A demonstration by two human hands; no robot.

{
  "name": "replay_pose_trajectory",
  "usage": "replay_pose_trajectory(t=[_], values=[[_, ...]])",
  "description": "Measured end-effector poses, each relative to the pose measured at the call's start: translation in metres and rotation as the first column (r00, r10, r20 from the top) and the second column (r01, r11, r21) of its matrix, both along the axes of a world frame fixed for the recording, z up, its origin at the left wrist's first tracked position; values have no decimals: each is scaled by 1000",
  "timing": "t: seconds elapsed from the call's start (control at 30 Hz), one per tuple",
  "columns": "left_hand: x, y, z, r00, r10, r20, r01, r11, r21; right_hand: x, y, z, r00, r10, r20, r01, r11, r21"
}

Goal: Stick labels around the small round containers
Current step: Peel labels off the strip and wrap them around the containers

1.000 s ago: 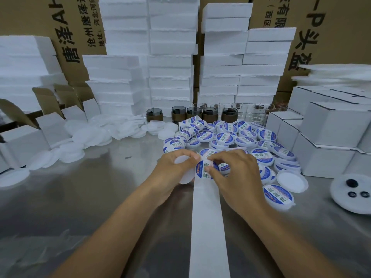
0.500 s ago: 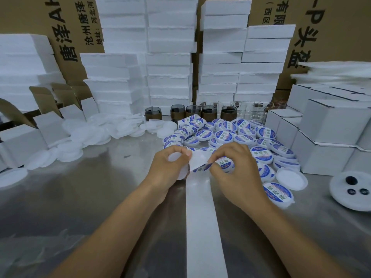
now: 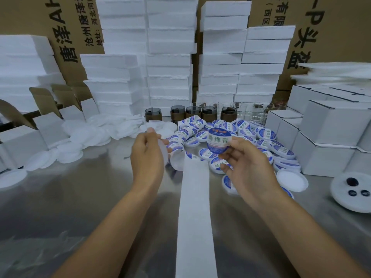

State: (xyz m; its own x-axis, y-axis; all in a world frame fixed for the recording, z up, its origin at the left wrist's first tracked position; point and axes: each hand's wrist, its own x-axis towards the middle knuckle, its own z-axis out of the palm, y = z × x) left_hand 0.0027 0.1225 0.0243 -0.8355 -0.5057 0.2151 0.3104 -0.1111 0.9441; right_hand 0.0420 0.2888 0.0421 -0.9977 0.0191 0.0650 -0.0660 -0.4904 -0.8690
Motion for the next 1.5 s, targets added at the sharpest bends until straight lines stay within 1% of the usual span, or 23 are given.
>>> replay_pose_trajectory(t=[0.03,0.07,0.1,0.17,0.2,0.27,0.43,0.6,0.77,1.0,1.1,1.23,1.5], values=[[2,1,3,999,-32,-25,33,998,45,2,-1,1,998,56,-12,-56,998,-18],[5,3,6,994,-102,-46,106,990,98,4,-2,2,994,105,-33,-106,994,-20],[8,5,9,977,-206,-60,213,963,165,7,-3,3,988,147,-50,-148,989,-12],[12,13,12,911,-401,-91,410,865,289,9,-6,2,975,209,-74,-208,978,28],[14,17,12,883,-459,-94,464,830,309,9,-7,0,969,231,-90,-227,973,53],[15,24,9,853,-516,-80,514,801,309,11,-10,-1,961,254,-108,-241,963,119],[17,33,0,825,-560,-77,552,769,323,12,-13,-4,973,207,-98,-174,946,274],[15,35,-3,796,-599,-83,588,735,337,12,-16,-6,985,151,-79,-116,933,340],[16,33,-4,768,-630,-114,621,689,373,12,-16,-6,996,71,-53,-51,950,307],[15,35,-5,725,-681,-96,662,653,368,11,-17,-7,1000,-14,-22,20,954,299],[16,35,-4,698,-711,-82,687,633,356,9,-17,-9,999,-35,-15,38,953,301],[18,35,-3,681,-731,-47,703,635,322,8,-16,-9,998,-54,-13,55,947,315],[24,33,-4,620,-778,-96,774,587,237,6,-14,-12,997,-70,-11,70,945,320]])
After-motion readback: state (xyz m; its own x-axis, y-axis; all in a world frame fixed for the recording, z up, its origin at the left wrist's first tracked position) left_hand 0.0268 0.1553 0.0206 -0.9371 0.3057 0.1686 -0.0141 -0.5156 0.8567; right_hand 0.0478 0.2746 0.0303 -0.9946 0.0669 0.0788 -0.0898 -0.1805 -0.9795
